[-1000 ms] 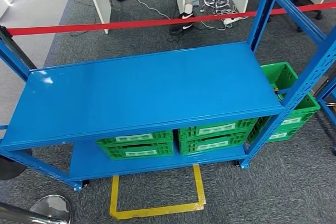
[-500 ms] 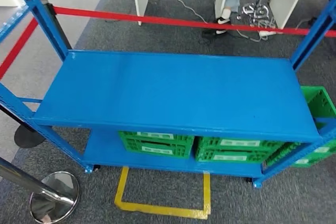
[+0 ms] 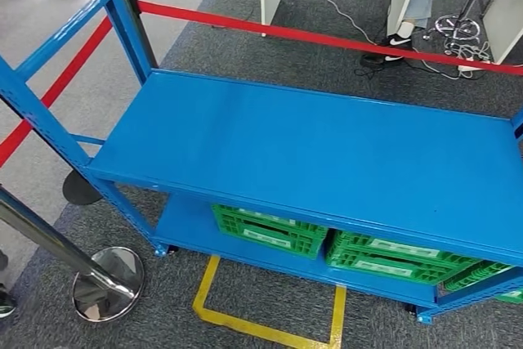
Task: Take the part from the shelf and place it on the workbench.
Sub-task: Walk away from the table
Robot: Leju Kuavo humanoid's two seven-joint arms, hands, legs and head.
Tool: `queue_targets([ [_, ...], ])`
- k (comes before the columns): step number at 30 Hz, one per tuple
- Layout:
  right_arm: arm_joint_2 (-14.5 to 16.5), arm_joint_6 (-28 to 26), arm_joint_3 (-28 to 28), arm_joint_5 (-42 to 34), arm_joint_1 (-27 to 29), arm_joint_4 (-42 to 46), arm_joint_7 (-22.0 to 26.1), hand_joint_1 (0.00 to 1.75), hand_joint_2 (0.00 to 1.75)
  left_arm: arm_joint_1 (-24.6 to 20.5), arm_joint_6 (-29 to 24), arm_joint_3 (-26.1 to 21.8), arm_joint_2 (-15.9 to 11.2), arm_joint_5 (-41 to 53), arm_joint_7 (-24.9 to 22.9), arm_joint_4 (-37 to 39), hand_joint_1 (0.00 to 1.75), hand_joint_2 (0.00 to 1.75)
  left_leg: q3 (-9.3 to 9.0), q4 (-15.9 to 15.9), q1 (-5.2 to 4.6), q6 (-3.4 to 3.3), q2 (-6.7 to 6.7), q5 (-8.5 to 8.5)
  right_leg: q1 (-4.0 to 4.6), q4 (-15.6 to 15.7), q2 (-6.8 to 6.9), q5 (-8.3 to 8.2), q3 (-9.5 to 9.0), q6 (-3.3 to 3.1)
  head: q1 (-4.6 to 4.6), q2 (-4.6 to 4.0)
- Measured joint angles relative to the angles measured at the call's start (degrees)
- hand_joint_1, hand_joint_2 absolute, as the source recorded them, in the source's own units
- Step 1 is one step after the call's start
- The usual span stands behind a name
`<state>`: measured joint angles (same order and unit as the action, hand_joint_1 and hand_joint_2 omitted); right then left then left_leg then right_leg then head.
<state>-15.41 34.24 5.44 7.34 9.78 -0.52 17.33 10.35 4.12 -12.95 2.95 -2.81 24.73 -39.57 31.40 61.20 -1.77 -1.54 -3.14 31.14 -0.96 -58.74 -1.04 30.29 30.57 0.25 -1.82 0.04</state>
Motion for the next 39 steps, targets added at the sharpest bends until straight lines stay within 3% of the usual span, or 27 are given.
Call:
queue_targets([
  [2,-0.1,0.1,0.1,0.0,0.3,0.0,-0.1,0.0,0.0,-0.3,0.0,0.2,-0.1,0.0,0.1,0.1,0.0,0.0,3.54,7.0,0.56,1.05,2.1,3.32,-0.06,0.1,0.5,0.36,-0.35,-0.36,0.32,0.0],
  [3,-0.1,0.1,0.2,0.0,0.4,0.0,-0.1,0.0,0.0,-0.4,0.0,0.3,-0.2,-0.1,0.2,0.2,0.0,0.0,5.7,10.9,0.94,1.4,2.5,4.73,-0.08,0.1,0.76,0.59,-0.47,-0.39,0.32,0.0],
  [4,-0.1,0.1,0.3,0.0,0.5,0.0,-0.1,0.0,0.0,-0.4,0.0,0.3,-0.2,-0.1,0.2,0.2,0.0,0.0,7.31,13.7,1.29,1.62,2.66,5.19,-0.1,0.1,0.97,0.88,-0.59,-0.32,0.32,0.0],
  [5,-0.1,0.1,0.4,0.0,0.6,0.0,-0.2,0.0,0.0,-0.4,0.0,0.3,-0.2,-0.1,0.3,0.3,0.0,0.0,7.98,14.4,1.56,1.75,2.72,4.46,-0.13,0.1,1.15,1.22,-0.8,-0.18,0.32,0.0],
  [8,-0.1,0.1,0.6,0.0,0.6,0.0,-0.2,0.0,0.0,-0.3,0.0,0.3,-0.2,-0.1,0.3,0.4,0.0,0.0,5.44,7.8,1.83,1.62,2.8,-0.94,-0.21,0.1,1.5,2.16,-1.85,0.23,0.34,0.0],
  [9,-0.1,0.1,0.6,0.0,0.6,0.0,-0.2,0.0,0.0,-0.3,0.0,0.3,-0.3,-0.1,0.3,0.4,0.0,0.0,4.73,6.2,1.83,1.55,2.82,-1.86,-0.22,0.1,1.55,2.28,-2.06,0.28,0.34,0.0],
  [12,-0.1,0.1,0.6,0.0,0.6,0.0,-0.2,0.0,0.0,-0.3,0.0,0.3,-0.3,-0.1,0.3,0.4,0.0,0.0,3.81,4.1,1.78,1.37,2.95,-2.76,-0.24,0.2,1.62,2.42,-2.27,0.34,0.34,0.0],
  [15,-0.1,0.1,0.7,0.1,0.4,0.0,-0.3,0.0,0.0,-0.3,0.0,0.6,-0.4,-0.1,0.4,0.5,0.0,0.0,0.54,-2.3,1.4,-0.35,3.25,-3.23,-0.22,-0.1,2.04,2.81,-3.49,1.86,0.19,0.0],
  [16,-0.1,0.2,0.8,0.2,0.3,0.0,-0.3,0.0,0.0,-0.3,0.0,0.7,-0.4,-0.1,0.5,0.6,0.0,0.0,-0.31,-3.3,1.32,-0.96,3.24,-2.8,-0.19,-1.5,1.98,3.11,-3.15,2.37,0.06,0.0],
  [17,-0.1,0.2,0.8,0.2,0.3,0.0,-0.3,0.0,0.0,-0.3,0.0,0.7,-0.4,-0.1,0.5,0.6,0.0,0.0,-1.01,-3.6,1.36,-1.33,3.23,-2.71,-0.19,-4.2,1.73,3.95,-1.65,2.5,-0.14,-0.01],
  [19,-0.1,0.2,0.9,0.2,0.3,0.0,-0.3,0.0,0.0,-0.5,0.0,0.8,-0.4,-0.1,0.5,0.7,0.0,0.0,-1.61,-3.7,1.09,-1.76,3.25,-2.11,-0.14,-11.5,1.26,6.64,3.13,2.53,-0.43,-0.01],
  [21,-0.1,0.2,1.0,0.2,0.5,-0.1,-0.3,0.0,0.0,-0.5,0.0,1.0,-0.4,-0.1,0.5,0.8,0.0,0.0,-2.44,-3.7,0.8,-1.93,3.32,-1.3,-0.08,-15.1,1.15,7.98,6.78,2.56,-0.51,-0.01],
  [22,-0.1,0.2,1.0,0.3,0.6,-0.1,-0.3,0.0,0.0,-0.4,0.0,1.0,-0.4,-0.1,0.5,0.8,0.0,0.0,-3.1,-3.7,0.69,-1.94,3.41,-0.85,-0.04,-13.9,1.18,6.76,7.16,2.59,-0.53,-0.01],
  [23,-0.1,0.2,1.1,0.3,0.7,-0.1,-0.4,0.0,0.0,-0.4,0.0,1.1,-0.4,-0.2,0.5,0.9,0.0,0.0,-3.87,-3.7,0.61,-1.91,3.55,-0.32,0.03,-10.8,1.31,4.27,6.58,2.45,-0.55,-0.01],
  [24,-0.1,0.2,1.1,0.4,0.8,-0.1,-0.4,0.0,0.0,-0.4,0.0,1.1,-0.4,-0.3,0.5,1.0,0.0,0.0,-4.55,-3.7,0.56,-1.83,3.73,0.23,0.2,-7.1,1.75,1.27,5.63,2.12,-0.55,-0.01],
  [26,-0.2,0.2,1.2,0.6,0.7,-0.1,-0.5,0.0,0.0,-0.6,0.0,1.2,-0.4,-0.6,0.5,1.3,0.0,0.0,-5.45,-3.6,0.44,-1.35,4.1,1.25,0.68,-2.1,2.76,-1.92,4.38,1.3,-0.47,-0.01],
  [28,-0.3,0.2,1.5,0.8,0.7,-0.2,-0.7,0.0,0.0,-0.7,-0.2,1.3,-0.4,-1.1,0.5,1.6,0.0,0.0,-5.93,-3.3,0.35,-0.69,4.46,1.79,0.94,-1.4,2.87,-2.24,4.36,0.58,-0.37,-0.01],
  [31,-0.3,0.2,1.9,1.0,0.9,-0.2,-0.8,0.0,0.0,-0.9,-0.4,1.6,-0.4,-1.5,0.5,1.9,0.0,0.0,-5.36,-1.0,0.39,0.1,4.3,2.55,0.4,-0.7,1.87,-2.92,3.42,-0.14,-0.22,0.0],
  [35,-0.3,0.3,2.1,1.1,0.6,-0.2,-0.9,0.0,0.0,-1.3,-0.4,1.8,-0.5,-1.6,0.5,2.3,0.0,0.0,1.25,10.6,1.5,1.9,3.64,8.35,-0.11,-0.3,0.42,-2.65,2.72,-0.38,0.04,0.0],
  [36,-0.3,0.3,2.2,1.1,0.6,-0.2,-0.9,0.0,0.0,-1.3,-0.5,1.9,-0.6,-1.7,0.5,2.5,0.0,0.0,2.45,11.9,1.79,2.17,3.63,8.62,-0.2,-0.3,-0.04,-2.54,2.63,-0.32,0.07,0.0],
  [37,-0.3,0.3,2.3,1.2,0.6,-0.2,-1.0,0.0,0.0,-1.3,-0.5,1.9,-0.6,-1.8,0.5,2.6,0.0,0.0,2.72,11.2,2.04,2.36,3.59,7.47,-0.31,-0.3,-0.52,-2.44,2.46,-0.21,0.04,0.0],
  [39,-0.3,0.4,2.4,1.2,0.6,-0.2,-1.1,0.0,0.0,-1.3,-0.5,2.0,-0.7,-1.9,0.5,2.7,0.0,0.0,0.8,4.7,2.36,2.52,2.96,2.4,-0.55,-0.2,-1.42,-2.24,2.06,0.12,0.06,0.0],
])
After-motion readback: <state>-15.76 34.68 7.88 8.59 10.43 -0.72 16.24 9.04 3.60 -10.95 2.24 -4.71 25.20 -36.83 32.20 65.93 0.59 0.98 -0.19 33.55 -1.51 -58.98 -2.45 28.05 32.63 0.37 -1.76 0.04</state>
